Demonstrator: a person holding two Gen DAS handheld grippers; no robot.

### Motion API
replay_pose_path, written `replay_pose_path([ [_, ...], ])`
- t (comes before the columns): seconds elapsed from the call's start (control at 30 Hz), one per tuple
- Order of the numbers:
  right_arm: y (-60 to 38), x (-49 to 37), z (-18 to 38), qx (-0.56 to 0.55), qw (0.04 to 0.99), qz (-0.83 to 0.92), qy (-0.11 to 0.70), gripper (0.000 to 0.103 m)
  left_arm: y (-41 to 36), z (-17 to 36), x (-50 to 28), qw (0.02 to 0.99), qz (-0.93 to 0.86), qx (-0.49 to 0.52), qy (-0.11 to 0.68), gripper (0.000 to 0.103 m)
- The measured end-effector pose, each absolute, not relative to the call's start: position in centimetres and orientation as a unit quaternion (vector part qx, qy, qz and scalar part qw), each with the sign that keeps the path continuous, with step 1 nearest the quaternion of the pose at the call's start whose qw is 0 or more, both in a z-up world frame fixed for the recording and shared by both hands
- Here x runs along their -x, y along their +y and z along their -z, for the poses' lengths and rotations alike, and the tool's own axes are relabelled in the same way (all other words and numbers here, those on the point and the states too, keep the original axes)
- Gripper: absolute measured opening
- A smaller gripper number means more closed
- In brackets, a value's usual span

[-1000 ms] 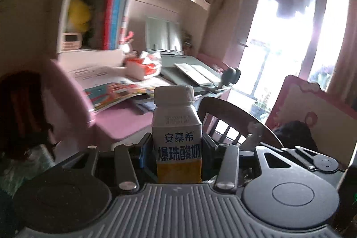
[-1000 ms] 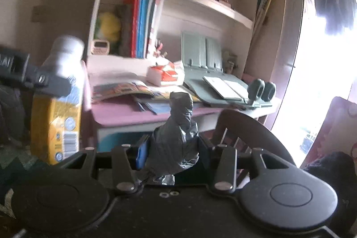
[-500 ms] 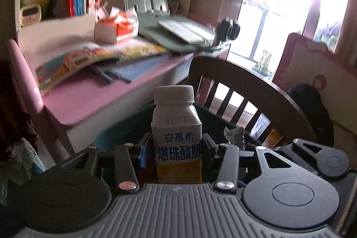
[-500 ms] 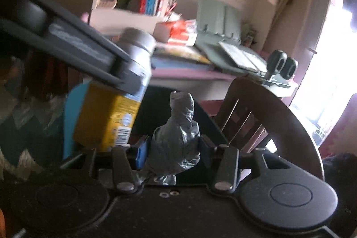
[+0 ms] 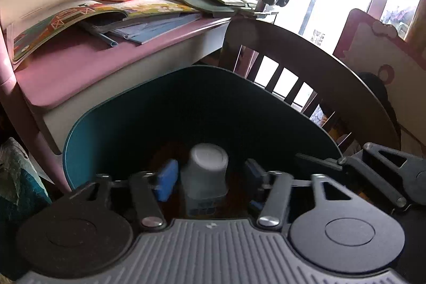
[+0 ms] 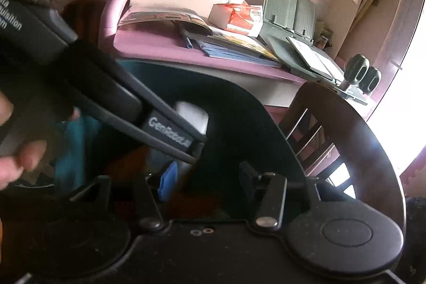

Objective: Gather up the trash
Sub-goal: 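Open the left tool to drop the bottle while the right drops the tissue, then move both open tools back down to the remaining trash on the floor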

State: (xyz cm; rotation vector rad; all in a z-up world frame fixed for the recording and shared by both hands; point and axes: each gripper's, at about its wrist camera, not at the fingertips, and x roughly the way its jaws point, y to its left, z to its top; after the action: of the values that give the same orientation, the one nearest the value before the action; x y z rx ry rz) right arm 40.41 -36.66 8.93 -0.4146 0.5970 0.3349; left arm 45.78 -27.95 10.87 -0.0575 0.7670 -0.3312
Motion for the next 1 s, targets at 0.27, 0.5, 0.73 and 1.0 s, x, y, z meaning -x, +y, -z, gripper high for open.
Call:
replay_pose_path([
  [0.27,-37.1,-40.4,-9.5,0.178,0.927,-0.158,0.289,0.054,-27.1,-12.5,-44.3,0.922,0.166,0.031,0.348,0.07],
  [0.5,-37.7,-38.6,-11.5,0.146,0.937,-0.157,0.276,0.055,-25.3,-14.3,-41.5,0.93,0.163,0.028,0.327,0.072],
  [0.73,-37.1,-35.0,-13.9,0.125,0.944,-0.166,0.256,0.055,-22.3,-16.5,-36.9,0.942,0.151,0.017,0.299,0.072],
  [1.0,-33.9,-30.3,-15.5,0.11,0.942,-0.193,0.25,0.055,-16.4,-17.9,-31.2,0.947,0.131,0.032,0.29,0.076],
])
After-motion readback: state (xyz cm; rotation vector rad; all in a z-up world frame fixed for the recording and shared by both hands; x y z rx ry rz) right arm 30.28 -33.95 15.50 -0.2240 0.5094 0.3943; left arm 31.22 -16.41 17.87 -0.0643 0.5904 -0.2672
